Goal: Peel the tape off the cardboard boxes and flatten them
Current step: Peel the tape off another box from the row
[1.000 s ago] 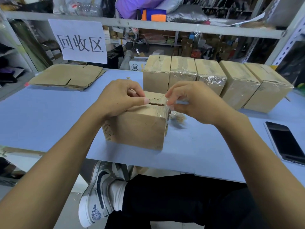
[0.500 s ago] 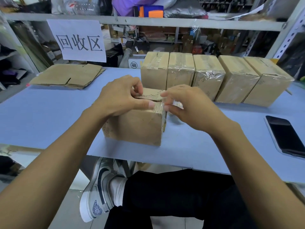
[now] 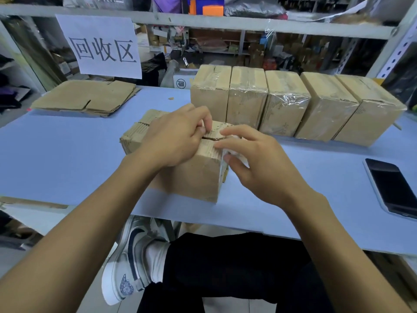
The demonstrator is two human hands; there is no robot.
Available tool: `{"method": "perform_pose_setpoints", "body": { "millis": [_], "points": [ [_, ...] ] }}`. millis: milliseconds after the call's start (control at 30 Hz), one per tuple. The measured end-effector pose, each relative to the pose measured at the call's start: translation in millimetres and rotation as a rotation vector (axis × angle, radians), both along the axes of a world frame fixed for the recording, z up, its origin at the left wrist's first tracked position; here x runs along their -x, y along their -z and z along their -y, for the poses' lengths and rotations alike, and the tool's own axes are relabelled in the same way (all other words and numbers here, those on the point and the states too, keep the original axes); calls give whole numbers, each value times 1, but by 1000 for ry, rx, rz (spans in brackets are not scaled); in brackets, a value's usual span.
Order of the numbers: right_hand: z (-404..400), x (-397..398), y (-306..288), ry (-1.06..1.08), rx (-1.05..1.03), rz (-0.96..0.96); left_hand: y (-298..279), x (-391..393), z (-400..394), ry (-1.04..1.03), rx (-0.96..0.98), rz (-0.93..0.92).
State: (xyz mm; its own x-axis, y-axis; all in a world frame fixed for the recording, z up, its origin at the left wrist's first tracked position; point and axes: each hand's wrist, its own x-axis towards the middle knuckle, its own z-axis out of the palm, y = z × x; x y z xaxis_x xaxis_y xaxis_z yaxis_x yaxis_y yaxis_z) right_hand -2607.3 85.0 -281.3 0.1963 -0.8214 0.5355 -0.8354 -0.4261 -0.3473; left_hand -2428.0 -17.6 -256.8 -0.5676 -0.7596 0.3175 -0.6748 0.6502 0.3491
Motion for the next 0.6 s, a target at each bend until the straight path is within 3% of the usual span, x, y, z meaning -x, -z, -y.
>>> {"method": "perform_pose_setpoints", "body": {
  "millis": [267, 600],
  "points": [
    [-2, 2, -18, -93, -183, 67, 3, 4, 3, -29, 35, 12],
    [12, -8, -50, -101, -469, -165, -1, 2, 3, -26, 1, 14]
  ]
}}
